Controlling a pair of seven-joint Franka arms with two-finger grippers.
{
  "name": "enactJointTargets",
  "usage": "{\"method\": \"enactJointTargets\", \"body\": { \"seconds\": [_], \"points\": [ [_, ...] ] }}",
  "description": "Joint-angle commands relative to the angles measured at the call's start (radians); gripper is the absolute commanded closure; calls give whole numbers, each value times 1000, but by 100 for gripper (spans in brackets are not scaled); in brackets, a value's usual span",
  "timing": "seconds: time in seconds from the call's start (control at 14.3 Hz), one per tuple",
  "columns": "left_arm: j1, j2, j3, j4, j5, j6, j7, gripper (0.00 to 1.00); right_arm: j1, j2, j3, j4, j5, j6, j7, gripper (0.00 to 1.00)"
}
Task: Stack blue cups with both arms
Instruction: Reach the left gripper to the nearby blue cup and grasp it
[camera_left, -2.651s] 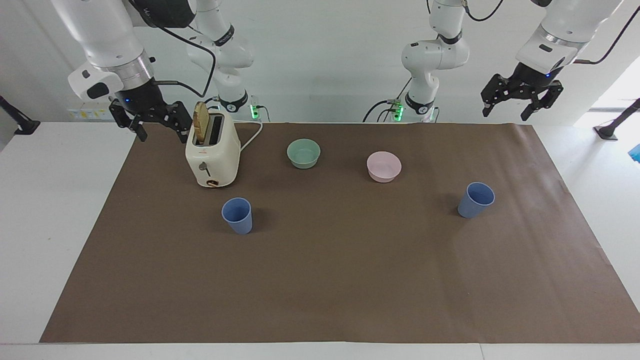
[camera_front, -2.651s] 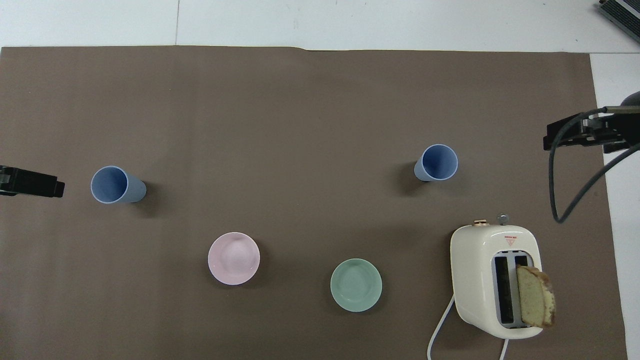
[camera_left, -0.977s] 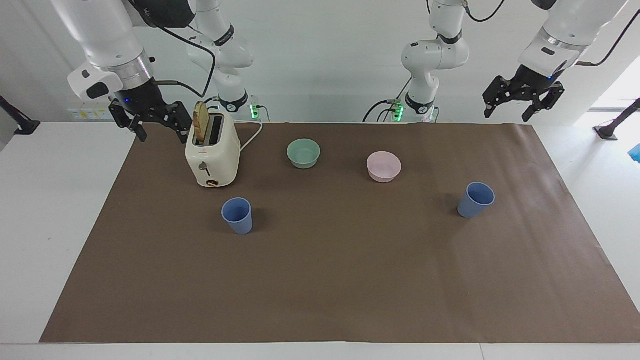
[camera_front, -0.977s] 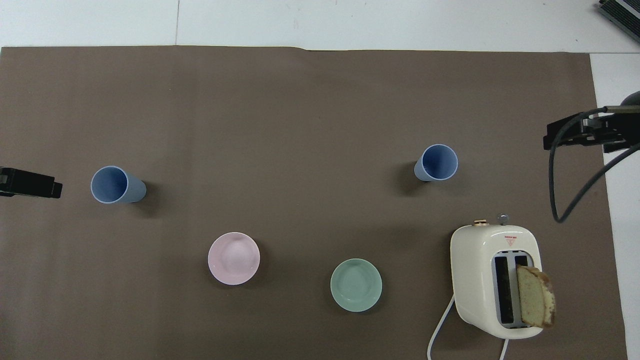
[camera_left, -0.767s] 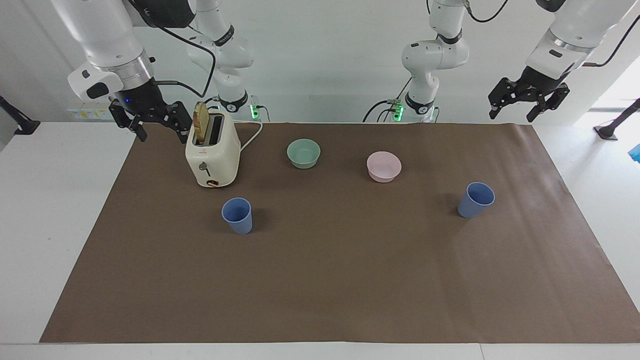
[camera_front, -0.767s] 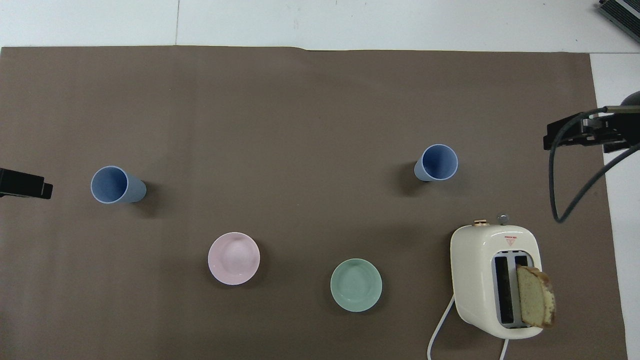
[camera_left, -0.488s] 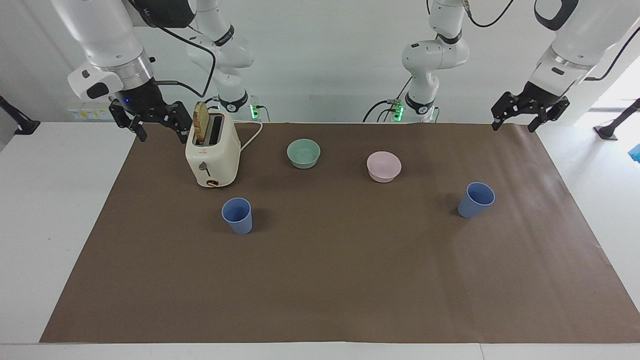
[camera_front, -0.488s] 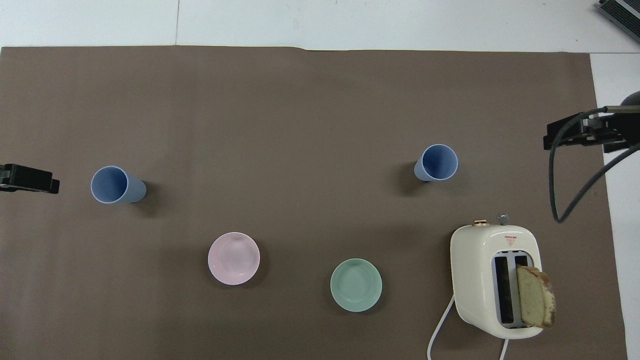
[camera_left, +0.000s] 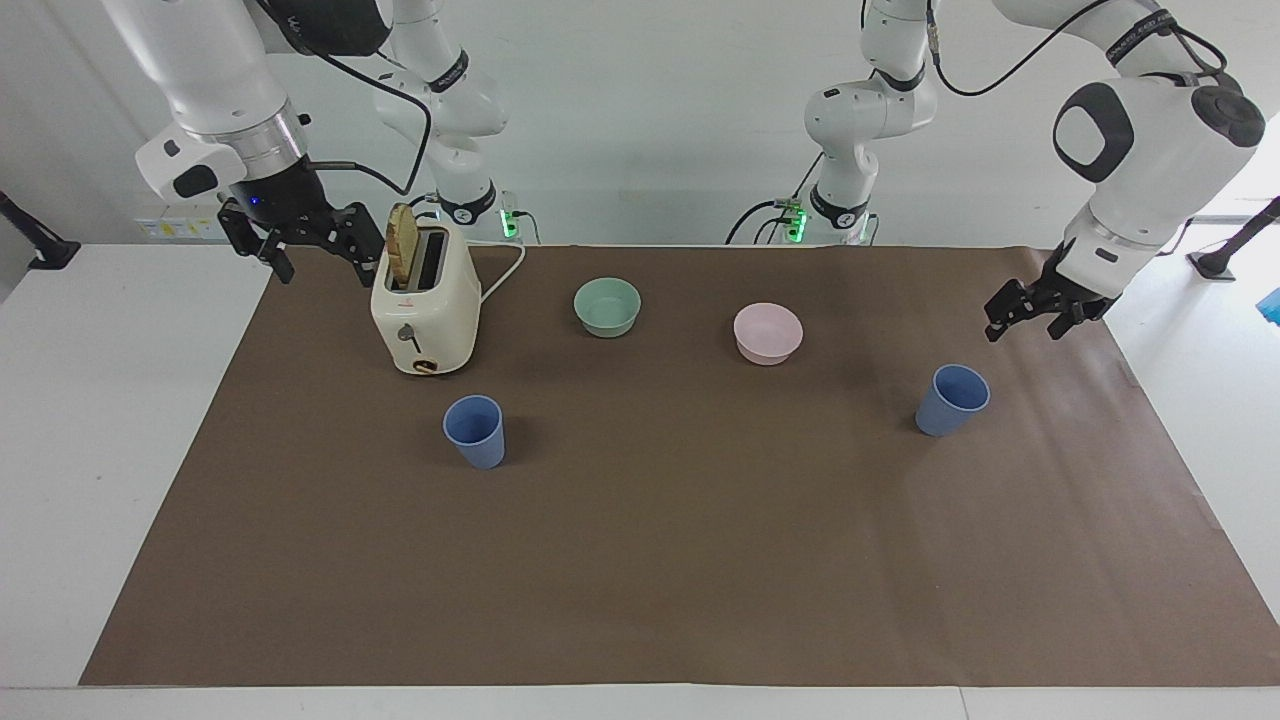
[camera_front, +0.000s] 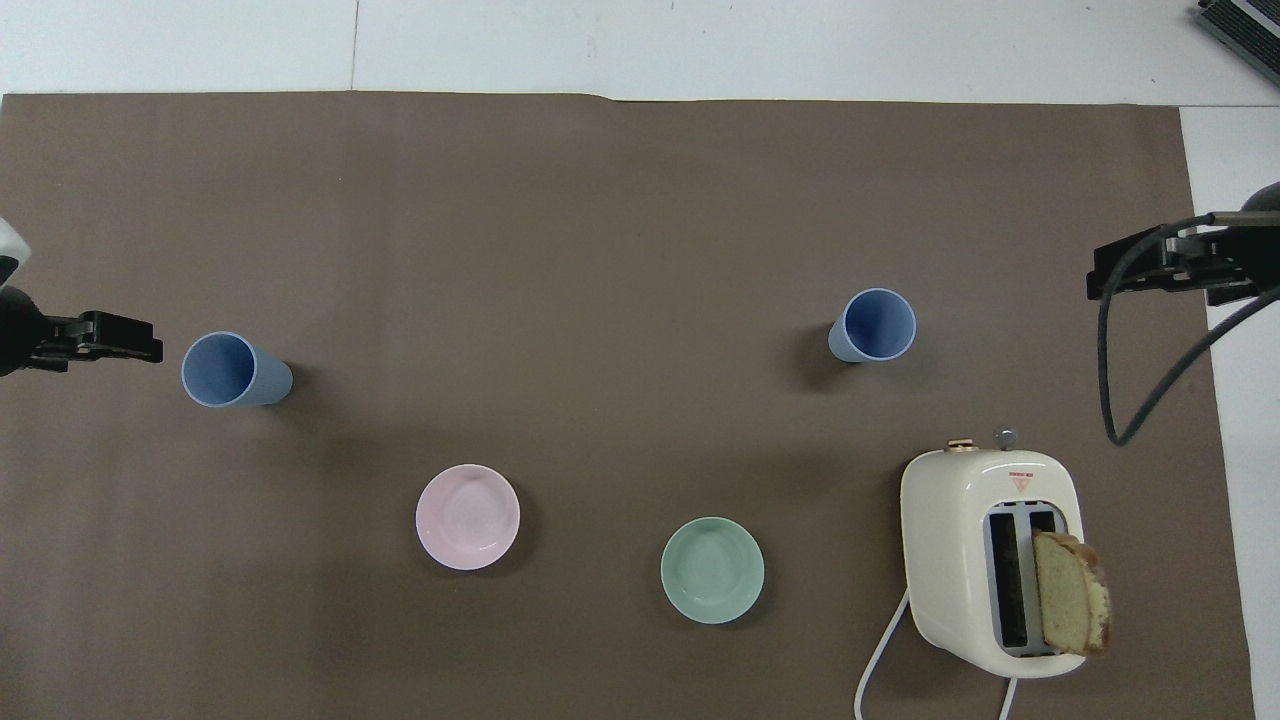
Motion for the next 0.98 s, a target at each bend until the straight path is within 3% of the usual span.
{"method": "enactJointTargets", "body": {
  "seconds": [0.0, 0.28, 0.56, 0.7, 0.84, 0.91],
  "points": [
    [23, 40, -10, -57, -31, 102, -26, 0, -15, -15, 7, -24, 13, 21, -26, 0],
    [26, 51, -10, -189, -74, 228, -38, 0, -15, -15, 7, -24, 13, 19, -26, 0],
    [8, 48, -10, -243, -77, 245, -58, 0, -15, -15, 7, -24, 13, 19, -26, 0],
    [6, 46, -10, -245, -77, 239, -58, 35, -15, -15, 7, -24, 13, 19, -24, 0],
    [4, 46, -10, -245, -75, 240, -51, 87, -15, -15, 7, -24, 13, 19, -26, 0],
    [1, 49, -10, -239, -75, 240, -45, 100, -15, -15, 8, -24, 13, 19, -26, 0]
  ]
}}
